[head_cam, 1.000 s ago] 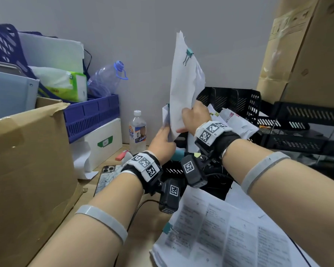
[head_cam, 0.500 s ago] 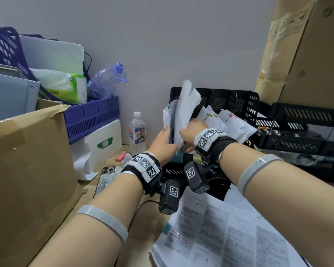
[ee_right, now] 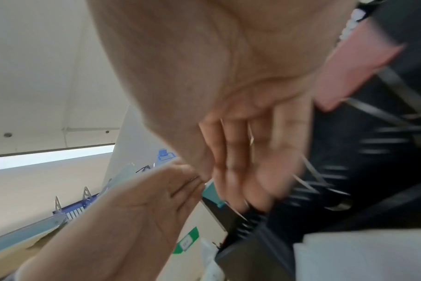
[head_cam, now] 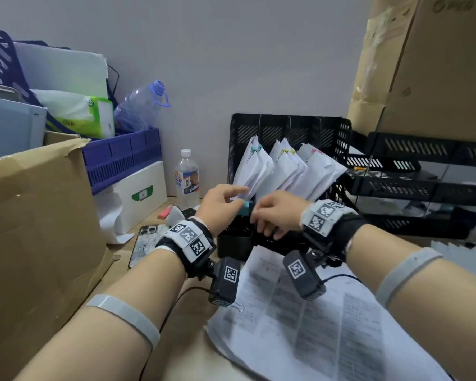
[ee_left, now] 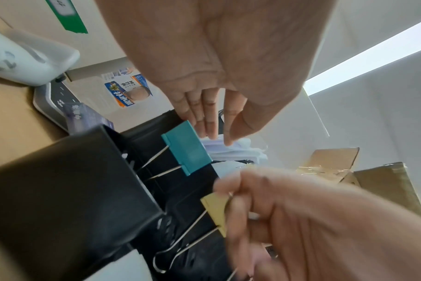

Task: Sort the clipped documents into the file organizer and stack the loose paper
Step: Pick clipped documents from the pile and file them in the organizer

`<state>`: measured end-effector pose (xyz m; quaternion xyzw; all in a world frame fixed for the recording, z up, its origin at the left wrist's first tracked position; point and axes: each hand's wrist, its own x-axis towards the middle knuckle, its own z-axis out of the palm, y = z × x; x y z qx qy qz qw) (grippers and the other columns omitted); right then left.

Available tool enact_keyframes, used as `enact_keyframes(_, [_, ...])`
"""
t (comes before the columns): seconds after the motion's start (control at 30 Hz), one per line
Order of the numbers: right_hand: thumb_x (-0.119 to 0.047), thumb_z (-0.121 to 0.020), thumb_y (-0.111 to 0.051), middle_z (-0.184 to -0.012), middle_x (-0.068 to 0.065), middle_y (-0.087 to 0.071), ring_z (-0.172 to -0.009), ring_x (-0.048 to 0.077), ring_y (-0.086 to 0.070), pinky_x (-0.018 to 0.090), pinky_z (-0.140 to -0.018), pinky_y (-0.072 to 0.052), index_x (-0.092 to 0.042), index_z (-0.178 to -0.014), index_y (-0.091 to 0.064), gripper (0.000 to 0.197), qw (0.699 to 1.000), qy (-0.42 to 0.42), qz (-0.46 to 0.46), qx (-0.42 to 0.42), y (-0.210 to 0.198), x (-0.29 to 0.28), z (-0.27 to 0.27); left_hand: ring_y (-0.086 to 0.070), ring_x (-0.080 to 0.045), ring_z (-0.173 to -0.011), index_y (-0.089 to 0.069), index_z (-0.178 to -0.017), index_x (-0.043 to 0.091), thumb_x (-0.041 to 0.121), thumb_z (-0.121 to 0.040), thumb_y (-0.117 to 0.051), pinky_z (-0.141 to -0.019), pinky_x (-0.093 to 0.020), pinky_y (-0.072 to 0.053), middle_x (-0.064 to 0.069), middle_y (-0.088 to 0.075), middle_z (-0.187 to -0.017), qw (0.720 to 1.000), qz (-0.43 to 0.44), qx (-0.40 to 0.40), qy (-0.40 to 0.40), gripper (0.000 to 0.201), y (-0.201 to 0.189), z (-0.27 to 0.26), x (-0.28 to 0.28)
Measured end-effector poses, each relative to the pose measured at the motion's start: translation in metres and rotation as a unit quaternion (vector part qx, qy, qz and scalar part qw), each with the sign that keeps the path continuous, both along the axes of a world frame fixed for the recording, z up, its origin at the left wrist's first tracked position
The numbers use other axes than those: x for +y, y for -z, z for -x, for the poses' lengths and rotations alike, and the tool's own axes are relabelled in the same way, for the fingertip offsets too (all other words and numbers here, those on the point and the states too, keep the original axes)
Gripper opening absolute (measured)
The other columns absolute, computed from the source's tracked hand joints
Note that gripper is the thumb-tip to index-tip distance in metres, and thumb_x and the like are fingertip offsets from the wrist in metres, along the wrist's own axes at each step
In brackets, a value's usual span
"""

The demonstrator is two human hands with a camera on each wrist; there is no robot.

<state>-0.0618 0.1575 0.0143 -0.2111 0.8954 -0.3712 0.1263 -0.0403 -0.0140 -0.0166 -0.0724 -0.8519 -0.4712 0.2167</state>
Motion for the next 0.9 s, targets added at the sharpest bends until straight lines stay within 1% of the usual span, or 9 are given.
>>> enact_keyframes(0.07, [-0.020,-0.096,-0.058,-0.087,0.006,-0.072,-0.077,0.019,-0.069,0.029,-0.064,-0.061,-0.006,-0.103,-0.068,0.019,0.995,-0.034,-0.074,-0.058,0.014,0.020,-0.015,-0.069,-0.016,-0.099,-0.077,-0.107,0.016,0.009,-0.091,-0.065,-0.090,-0.024,-0.054,-0.007,-0.074,-0.107,1.000,-0.015,-0.002,0.004,0.021,0.008,-0.012,0.000])
enact_keyframes(0.17, [-0.032,-0.092,-0.064,-0.103,0.005,-0.074,-0.079,0.017,-0.068,0.031,-0.071,-0.059,-0.016,-0.111,-0.067,0.026,0.980,-0.042,-0.194,-0.032,0.034,0.049,-0.029,-0.068,-0.014,-0.079,-0.075,-0.102,0.015,0.015,-0.093,-0.067,-0.077,-0.031,-0.057,-0.002,-0.074,-0.089,0.995,0.024,-0.091,0.037,0.012,0.019,-0.033,0.001])
enact_keyframes(0.3, [-0.050,-0.083,-0.069,-0.113,-0.007,-0.063,-0.096,0.012,-0.060,0.032,-0.091,-0.053,-0.025,-0.124,-0.060,0.048,0.950,-0.020,-0.306,0.054,0.049,0.071,-0.045,-0.073,-0.014,-0.078,-0.070,-0.107,0.018,0.032,-0.090,-0.074,-0.066,-0.026,-0.060,-0.001,-0.076,-0.094,0.941,0.157,-0.292,0.071,0.022,0.037,-0.055,0.001])
enact_keyframes(0.43, [-0.052,-0.080,-0.072,-0.122,-0.007,-0.058,-0.108,0.015,-0.059,0.031,-0.095,-0.049,-0.027,-0.133,-0.051,0.061,0.951,-0.001,-0.301,0.062,0.064,0.077,-0.053,-0.065,-0.010,-0.089,-0.067,-0.108,0.027,0.047,-0.078,-0.081,-0.079,-0.029,-0.054,0.007,-0.070,-0.099,0.903,0.237,-0.355,0.041,0.039,0.049,-0.065,0.008])
enact_keyframes(0.57, [-0.047,-0.079,-0.076,-0.136,-0.003,-0.055,-0.120,0.019,-0.056,0.033,-0.102,-0.047,-0.024,-0.141,-0.044,0.073,0.972,0.026,-0.231,0.042,0.077,0.079,-0.054,-0.067,-0.014,-0.088,-0.068,-0.106,0.025,0.033,-0.081,-0.082,-0.076,-0.031,-0.053,0.003,-0.073,-0.097,0.914,0.169,-0.367,0.029,0.030,0.051,-0.071,0.012])
enact_keyframes(0.67, [-0.041,-0.081,-0.076,-0.123,-0.003,-0.061,-0.107,0.017,-0.062,0.029,-0.084,-0.051,-0.024,-0.139,-0.045,0.068,0.983,0.055,-0.170,0.037,0.079,0.084,-0.054,-0.067,-0.015,-0.087,-0.072,-0.098,0.021,0.027,-0.085,-0.079,-0.082,-0.036,-0.056,-0.004,-0.075,-0.095,0.940,0.115,-0.316,0.052,0.016,0.054,-0.074,0.011])
enact_keyframes(0.77, [-0.037,-0.084,-0.074,-0.096,-0.006,-0.068,-0.085,0.013,-0.065,0.022,-0.061,-0.045,-0.026,-0.106,-0.065,0.026,0.989,0.076,-0.105,0.066,0.072,0.095,-0.058,-0.066,-0.019,-0.085,-0.075,-0.090,0.022,0.024,-0.086,-0.078,-0.087,-0.040,-0.057,-0.007,-0.073,-0.090,0.963,0.034,-0.257,0.079,0.005,0.058,-0.074,0.010])
enact_keyframes(0.83, [-0.036,-0.091,-0.067,-0.079,-0.010,-0.065,-0.070,0.008,-0.062,0.020,-0.056,-0.042,-0.028,-0.083,-0.067,0.011,0.993,0.061,-0.064,0.073,0.067,0.105,-0.061,-0.066,-0.019,-0.084,-0.076,-0.089,0.023,0.020,-0.087,-0.077,-0.080,-0.037,-0.057,-0.005,-0.070,-0.088,0.967,-0.027,-0.239,0.081,0.004,0.060,-0.074,0.012])
enact_keyframes(0.9, [-0.034,-0.094,-0.062,-0.082,-0.009,-0.067,-0.072,0.008,-0.063,0.022,-0.058,-0.043,-0.026,-0.084,-0.069,0.014,0.994,0.063,-0.039,0.085,0.064,0.114,-0.063,-0.067,-0.019,-0.086,-0.074,-0.096,0.019,0.015,-0.088,-0.076,-0.074,-0.034,-0.057,-0.008,-0.070,-0.095,0.963,-0.090,-0.239,0.088,0.009,0.061,-0.074,0.014])
